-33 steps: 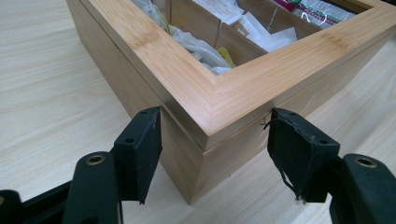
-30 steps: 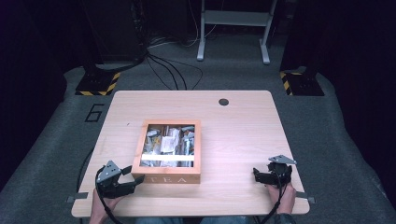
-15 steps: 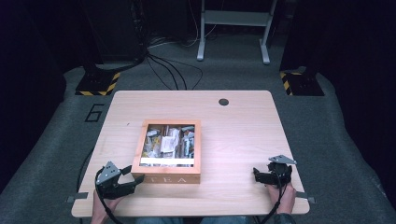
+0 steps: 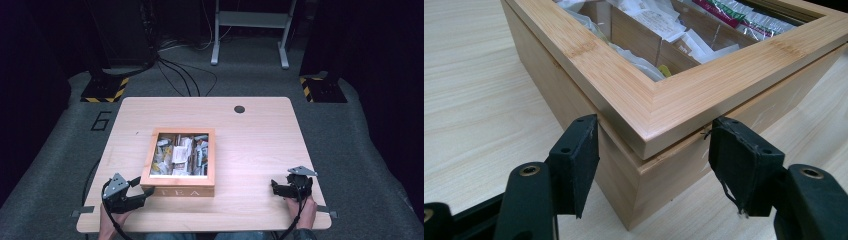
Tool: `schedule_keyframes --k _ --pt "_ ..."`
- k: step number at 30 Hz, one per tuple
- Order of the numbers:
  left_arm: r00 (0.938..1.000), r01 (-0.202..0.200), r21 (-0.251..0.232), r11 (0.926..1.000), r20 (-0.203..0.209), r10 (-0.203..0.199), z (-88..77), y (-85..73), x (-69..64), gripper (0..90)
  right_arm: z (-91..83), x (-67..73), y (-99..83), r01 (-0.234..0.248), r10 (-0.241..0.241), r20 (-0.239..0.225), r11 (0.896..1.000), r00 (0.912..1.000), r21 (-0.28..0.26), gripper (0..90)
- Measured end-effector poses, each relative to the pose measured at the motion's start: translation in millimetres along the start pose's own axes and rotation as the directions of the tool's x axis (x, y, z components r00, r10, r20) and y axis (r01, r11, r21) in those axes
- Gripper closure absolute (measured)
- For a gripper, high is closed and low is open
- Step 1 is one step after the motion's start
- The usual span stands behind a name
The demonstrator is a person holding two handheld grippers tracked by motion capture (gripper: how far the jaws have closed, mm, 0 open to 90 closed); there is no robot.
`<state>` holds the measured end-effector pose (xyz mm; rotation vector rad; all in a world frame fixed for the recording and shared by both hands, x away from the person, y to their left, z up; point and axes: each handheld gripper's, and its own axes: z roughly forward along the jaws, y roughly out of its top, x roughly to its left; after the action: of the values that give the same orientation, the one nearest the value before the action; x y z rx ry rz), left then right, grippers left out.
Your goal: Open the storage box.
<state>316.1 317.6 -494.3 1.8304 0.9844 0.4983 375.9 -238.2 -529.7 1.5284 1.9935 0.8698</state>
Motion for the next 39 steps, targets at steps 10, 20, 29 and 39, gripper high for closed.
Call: schedule_keyframes --k 10,20,29,39 --pt "0.9998 0.014 -0.061 0.998 -0.016 -0.015 -0.6 -0.9 -4.5 37.5 0.0 0.0 0.0 0.0 0.0 0.0 1.0 1.0 0.0 5.0" --pt "0.9997 0.005 -0.123 0.9924 -0.025 -0.008 -0.3 1.7 -6.0 43.4 0.0 0.0 0.0 0.001 -0.001 -0.001 1.0 1.0 0.0 5.0" --pt "0.9994 0.02 -0.134 0.9908 -0.024 -0.023 5.0 5.0 -5.0 50.3 -0.1 0.0 0.0 0.0 0.0 -0.001 1.0 1.0 0.001 5.0" --pt "0.9995 0.031 -0.135 0.9904 -0.007 -0.032 6.7 11.6 -1.7 58.4 -0.1 0.0 0.0 0.001 -0.001 -0.001 1.0 1.0 0.0 5.1"
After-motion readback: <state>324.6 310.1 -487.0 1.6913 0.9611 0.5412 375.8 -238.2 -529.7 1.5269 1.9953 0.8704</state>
